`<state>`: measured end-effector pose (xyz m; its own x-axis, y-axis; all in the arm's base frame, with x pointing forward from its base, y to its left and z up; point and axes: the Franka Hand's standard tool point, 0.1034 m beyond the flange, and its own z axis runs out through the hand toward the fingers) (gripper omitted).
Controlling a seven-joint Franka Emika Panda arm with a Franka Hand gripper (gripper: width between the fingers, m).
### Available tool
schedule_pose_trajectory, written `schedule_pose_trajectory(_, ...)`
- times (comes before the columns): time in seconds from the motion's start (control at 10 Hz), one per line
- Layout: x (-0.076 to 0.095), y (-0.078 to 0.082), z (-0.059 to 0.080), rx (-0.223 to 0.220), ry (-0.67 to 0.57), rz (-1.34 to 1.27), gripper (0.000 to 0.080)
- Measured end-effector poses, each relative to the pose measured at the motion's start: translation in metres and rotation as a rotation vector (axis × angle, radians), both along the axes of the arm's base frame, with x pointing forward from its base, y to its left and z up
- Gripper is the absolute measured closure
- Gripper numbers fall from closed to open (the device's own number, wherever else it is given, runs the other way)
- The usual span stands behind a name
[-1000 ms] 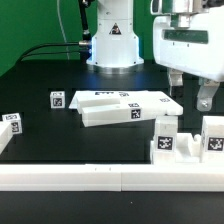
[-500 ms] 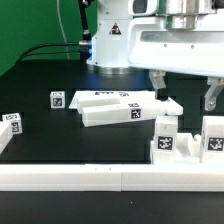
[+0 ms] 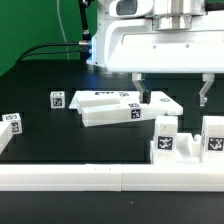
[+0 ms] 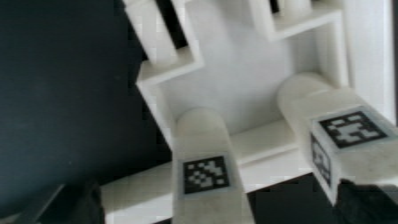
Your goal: Assemble chair
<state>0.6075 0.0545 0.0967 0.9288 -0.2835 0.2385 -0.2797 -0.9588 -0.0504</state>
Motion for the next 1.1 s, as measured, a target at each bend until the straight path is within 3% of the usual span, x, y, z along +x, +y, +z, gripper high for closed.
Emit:
schedule_pose_trajectory(0.4,-0.002,-0.01,-0.001,-0.082,0.013,0.299,0.015)
schedule_pose_trajectory(0.7,-0.01,-0.007,-0.011,-0.048,0.059,0.285,0.015)
schedule_pose_trajectory(1.1,-0.011,-0.013,-0.01,-0.045,0.06,0.274,0.015)
